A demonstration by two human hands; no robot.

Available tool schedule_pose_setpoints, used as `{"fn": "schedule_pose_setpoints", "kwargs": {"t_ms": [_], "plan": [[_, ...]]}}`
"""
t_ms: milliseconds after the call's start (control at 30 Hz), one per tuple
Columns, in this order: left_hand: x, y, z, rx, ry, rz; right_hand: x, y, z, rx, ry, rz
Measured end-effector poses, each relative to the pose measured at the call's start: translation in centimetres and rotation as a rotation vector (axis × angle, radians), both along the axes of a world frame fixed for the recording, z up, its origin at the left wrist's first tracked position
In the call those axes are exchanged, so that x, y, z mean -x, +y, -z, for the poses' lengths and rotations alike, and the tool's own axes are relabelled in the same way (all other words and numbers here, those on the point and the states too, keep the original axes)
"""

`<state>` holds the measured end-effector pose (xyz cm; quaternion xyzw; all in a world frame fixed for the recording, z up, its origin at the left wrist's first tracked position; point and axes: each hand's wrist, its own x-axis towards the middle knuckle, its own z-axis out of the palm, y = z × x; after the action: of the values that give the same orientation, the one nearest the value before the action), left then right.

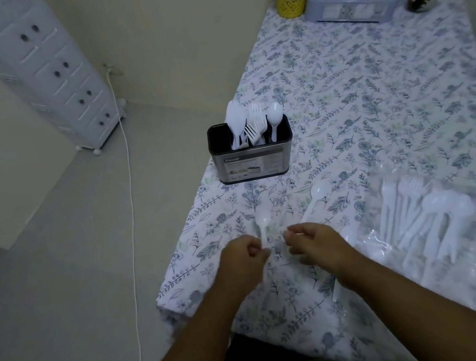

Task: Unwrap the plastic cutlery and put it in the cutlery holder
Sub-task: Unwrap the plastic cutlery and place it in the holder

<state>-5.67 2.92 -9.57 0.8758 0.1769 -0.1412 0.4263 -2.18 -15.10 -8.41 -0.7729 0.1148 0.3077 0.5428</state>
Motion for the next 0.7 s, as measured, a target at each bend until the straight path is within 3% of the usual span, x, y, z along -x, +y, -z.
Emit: {"fn": "schedule_pose_setpoints", "kwargs": {"t_ms": [67,133,267,400,533,700], "plan": [[-0.4,-2.6,-0.7,0.09,-0.007,0.219,0.8,-0.6,0.1,-0.081,0.059,0.086],[-0.8,-4.7,-0.9,0.041,-0.044,0.376,1.2,-1.9,0.1,-0.119,0.069,0.278],[-2.8,-7.7,0.2,-0.05,-0.183,0.183,1.4,-5.1,-0.3,-0.251,0.147,0.624],[-5.3,-9.6,2.0,-0.1,-0.19,0.117,2.8,-7.7,-0.1,-0.15,0.193,0.611],[-6.4,-10.2,3.3,-0.139,-0.075,0.121,3.8,-9.0,-0.6,-0.276,0.269,0.685],[-3.2,-11.0,1.4,0.074,-0.011,0.053,3.8,-9.9,0.2,-0.428,0.266,0.758]]}}
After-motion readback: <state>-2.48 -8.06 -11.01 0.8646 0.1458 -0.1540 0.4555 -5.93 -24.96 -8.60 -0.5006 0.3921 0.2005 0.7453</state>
